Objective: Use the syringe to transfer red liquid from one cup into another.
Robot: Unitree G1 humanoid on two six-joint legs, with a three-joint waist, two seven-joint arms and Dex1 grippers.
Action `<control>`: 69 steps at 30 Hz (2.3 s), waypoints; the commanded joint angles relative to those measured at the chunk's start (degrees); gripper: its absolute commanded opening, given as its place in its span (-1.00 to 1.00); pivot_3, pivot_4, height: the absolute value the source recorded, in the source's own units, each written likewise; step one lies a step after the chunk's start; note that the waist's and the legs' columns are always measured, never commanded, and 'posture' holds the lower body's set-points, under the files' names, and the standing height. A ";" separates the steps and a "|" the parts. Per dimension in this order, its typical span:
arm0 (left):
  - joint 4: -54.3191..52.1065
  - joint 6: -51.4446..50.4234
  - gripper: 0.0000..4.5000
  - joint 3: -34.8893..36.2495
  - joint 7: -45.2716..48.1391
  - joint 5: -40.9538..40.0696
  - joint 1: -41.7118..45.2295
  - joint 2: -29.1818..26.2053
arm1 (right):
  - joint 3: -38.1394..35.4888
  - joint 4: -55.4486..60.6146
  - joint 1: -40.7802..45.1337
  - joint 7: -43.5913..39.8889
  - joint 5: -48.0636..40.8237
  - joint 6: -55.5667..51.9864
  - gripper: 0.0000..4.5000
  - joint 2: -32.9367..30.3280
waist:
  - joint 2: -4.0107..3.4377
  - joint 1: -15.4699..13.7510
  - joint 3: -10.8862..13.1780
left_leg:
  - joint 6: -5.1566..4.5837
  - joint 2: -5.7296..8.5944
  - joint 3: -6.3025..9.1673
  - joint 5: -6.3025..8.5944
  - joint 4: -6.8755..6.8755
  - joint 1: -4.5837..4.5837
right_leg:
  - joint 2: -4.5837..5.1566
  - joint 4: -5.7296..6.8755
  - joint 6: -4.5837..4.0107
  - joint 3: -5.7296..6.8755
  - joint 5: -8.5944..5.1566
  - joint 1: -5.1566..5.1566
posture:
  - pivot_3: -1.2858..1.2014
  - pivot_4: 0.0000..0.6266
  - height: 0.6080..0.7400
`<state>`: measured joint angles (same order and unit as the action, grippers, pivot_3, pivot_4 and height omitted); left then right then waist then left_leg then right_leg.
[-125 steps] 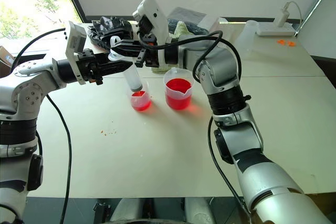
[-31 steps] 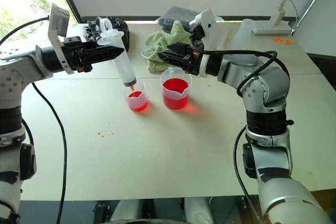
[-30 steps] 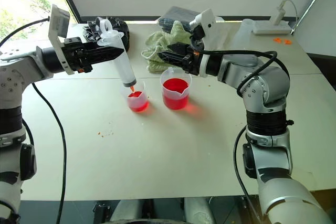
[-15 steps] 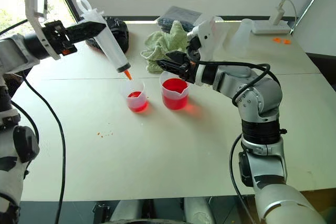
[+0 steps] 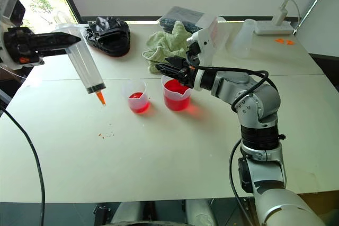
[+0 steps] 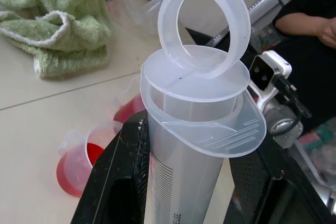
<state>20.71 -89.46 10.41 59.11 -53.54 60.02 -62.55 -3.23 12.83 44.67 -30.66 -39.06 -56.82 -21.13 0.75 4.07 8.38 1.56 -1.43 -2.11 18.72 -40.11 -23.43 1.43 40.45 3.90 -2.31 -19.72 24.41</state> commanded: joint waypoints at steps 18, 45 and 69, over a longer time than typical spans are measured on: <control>29.28 32.86 -0.26 -21.90 14.03 30.20 1.09 14.18 | -3.44 6.37 -0.02 3.74 -2.24 -2.40 0.04 -3.19 | 0.01 -0.54 -0.01 | 0.00 0.01 -0.02 0.00 -0.01 -0.05 | 0.01 -0.09 -0.01 0.00 0.00 0.01 | 0.03 -0.52 1.00; 42.34 40.78 0.98 -17.30 13.41 43.05 1.68 22.65 | -4.72 7.47 1.05 6.62 -4.61 -4.56 0.06 -5.67 | 0.01 -0.24 -0.09 | 0.01 -0.02 -0.09 -0.01 -0.08 0.02 | 0.04 0.11 -0.01 -0.01 0.00 0.01 | 0.03 -0.52 1.00; -8.94 25.27 0.98 -1.15 12.92 24.12 -7.19 12.68 | 0.84 -4.46 3.31 -14.28 2.41 5.58 0.06 -21.38 | 0.01 -0.16 -0.07 | 0.00 -0.01 -0.05 0.00 -0.06 0.04 | 0.03 0.53 -0.01 -0.04 0.00 0.08 | 0.03 -0.52 1.00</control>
<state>16.40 -64.24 7.60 72.23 -27.47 53.11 -48.26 -2.42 9.23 46.63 -41.70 -38.24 -54.16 -41.15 0.75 3.91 8.30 1.56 -1.45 -2.16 18.71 -40.17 -23.39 1.46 40.97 3.89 -2.35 -19.72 24.49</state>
